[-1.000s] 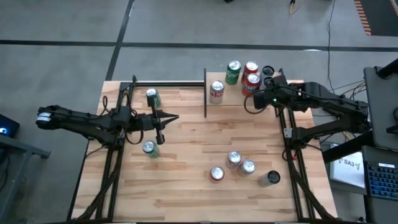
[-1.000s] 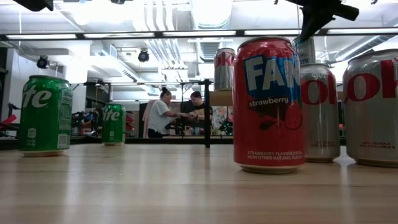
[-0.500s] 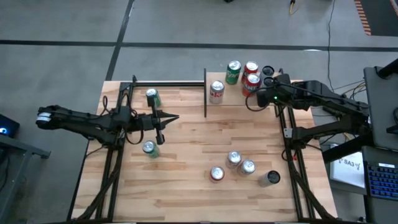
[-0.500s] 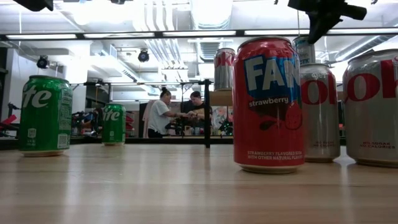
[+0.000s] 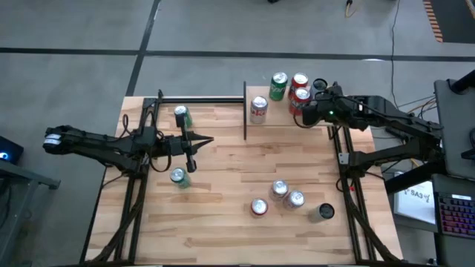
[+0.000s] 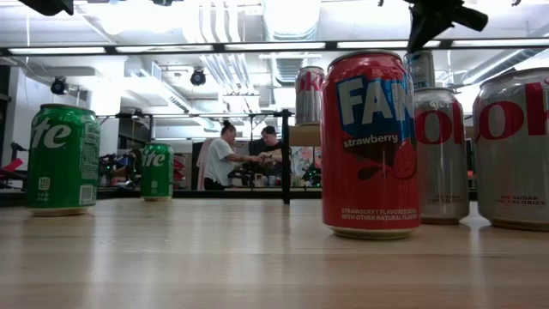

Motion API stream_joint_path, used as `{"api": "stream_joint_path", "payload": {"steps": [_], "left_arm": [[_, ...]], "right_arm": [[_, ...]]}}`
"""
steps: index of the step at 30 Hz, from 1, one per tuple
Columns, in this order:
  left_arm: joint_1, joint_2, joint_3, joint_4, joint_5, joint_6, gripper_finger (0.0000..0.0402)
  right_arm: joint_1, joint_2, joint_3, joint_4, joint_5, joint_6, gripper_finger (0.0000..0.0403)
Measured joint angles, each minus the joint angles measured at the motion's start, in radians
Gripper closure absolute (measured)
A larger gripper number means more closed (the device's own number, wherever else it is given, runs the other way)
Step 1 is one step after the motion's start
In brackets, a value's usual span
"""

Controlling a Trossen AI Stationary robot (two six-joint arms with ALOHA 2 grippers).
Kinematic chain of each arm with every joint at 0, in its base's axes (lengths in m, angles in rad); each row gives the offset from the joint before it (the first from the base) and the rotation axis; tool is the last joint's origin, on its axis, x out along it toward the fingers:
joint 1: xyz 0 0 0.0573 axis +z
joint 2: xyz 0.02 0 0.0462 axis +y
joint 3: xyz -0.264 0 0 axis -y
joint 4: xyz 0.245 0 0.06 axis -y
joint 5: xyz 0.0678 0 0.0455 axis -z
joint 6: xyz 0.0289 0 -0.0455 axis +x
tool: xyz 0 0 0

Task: Place canned beverage on shelf
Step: Put the left white soda can on the shelf aligned in front of the other white soda can

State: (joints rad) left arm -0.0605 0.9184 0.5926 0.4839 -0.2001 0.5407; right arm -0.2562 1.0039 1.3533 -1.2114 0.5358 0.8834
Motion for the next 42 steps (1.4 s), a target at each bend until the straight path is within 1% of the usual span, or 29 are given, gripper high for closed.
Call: {"api": "stream_joint_path", "payload": {"steps": [2,10,18,22,24,26,29,35,42], "left_arm": [[0.000,0.000,0.000,0.001,0.000,0.000,0.0400],[0.000,0.000,0.000,0.002,0.000,0.000,0.0400],[0.000,0.000,0.000,0.002,0.000,0.000,0.0400],[0.000,0.000,0.000,0.001,0.000,0.000,0.0400],[0.000,0.000,0.000,-0.001,0.000,0.000,0.0400],[0.000,0.000,0.000,-0.002,0.000,0.000,0.0400],[0.000,0.000,0.000,-0.001,0.000,0.000,0.0400],[0.000,0.000,0.000,-0.001,0.000,0.000,0.0400],[0.000,0.000,0.000,-0.004,0.000,0.000,0.0400]], "right_arm": [[0.000,-0.001,0.000,-0.016,0.014,-0.003,0.0390],[0.000,-0.004,0.000,-0.084,0.014,0.031,0.0390],[0.000,-0.042,0.004,-0.103,0.031,0.038,0.0390],[0.000,-0.066,0.046,-0.115,-0.034,0.052,0.0390],[0.000,-0.070,0.073,-0.101,-0.033,0.051,0.0390],[0.000,-0.067,0.095,-0.069,-0.009,0.034,0.0390],[0.000,-0.052,0.100,0.002,0.055,-0.038,0.0390],[0.000,0.022,0.099,0.027,0.184,-0.111,0.0390],[0.000,0.090,0.098,0.037,0.198,-0.118,0.0390]]}}
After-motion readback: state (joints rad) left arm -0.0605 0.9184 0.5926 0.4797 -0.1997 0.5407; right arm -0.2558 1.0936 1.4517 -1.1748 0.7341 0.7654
